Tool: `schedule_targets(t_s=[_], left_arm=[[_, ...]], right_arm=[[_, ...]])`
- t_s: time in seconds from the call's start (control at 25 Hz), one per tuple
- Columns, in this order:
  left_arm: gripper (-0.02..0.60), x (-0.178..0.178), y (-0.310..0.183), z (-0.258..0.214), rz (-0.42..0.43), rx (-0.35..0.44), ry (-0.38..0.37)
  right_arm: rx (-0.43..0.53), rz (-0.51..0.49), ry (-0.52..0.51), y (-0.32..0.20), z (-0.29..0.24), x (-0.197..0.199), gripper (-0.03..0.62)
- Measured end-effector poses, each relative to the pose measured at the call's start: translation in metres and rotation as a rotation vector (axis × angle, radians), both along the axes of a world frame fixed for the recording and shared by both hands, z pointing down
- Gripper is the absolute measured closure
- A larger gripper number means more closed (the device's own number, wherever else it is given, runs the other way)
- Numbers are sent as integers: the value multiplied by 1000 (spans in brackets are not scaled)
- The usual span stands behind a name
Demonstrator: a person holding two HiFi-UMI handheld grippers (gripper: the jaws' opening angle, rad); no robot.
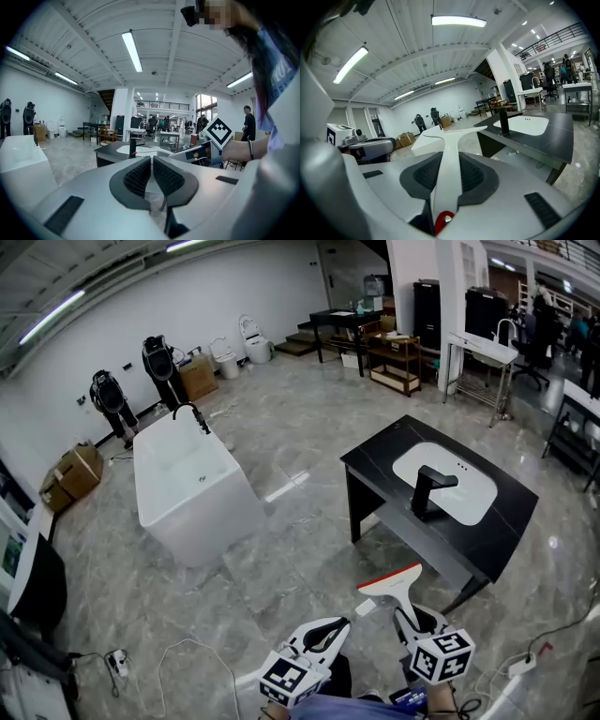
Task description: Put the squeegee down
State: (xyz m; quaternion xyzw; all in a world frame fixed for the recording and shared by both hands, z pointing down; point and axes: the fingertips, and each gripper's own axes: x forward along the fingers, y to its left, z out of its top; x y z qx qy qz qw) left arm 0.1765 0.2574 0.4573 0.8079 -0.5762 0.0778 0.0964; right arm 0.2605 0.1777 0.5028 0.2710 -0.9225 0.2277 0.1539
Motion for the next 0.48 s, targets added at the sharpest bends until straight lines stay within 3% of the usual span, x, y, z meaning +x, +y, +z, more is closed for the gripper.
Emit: schedule_targets(t_s=[0.48], left_arm=[[555,-111,-111,-4,70,11,-1]], right_arm=[[-26,57,20,-97,4,-106,493]])
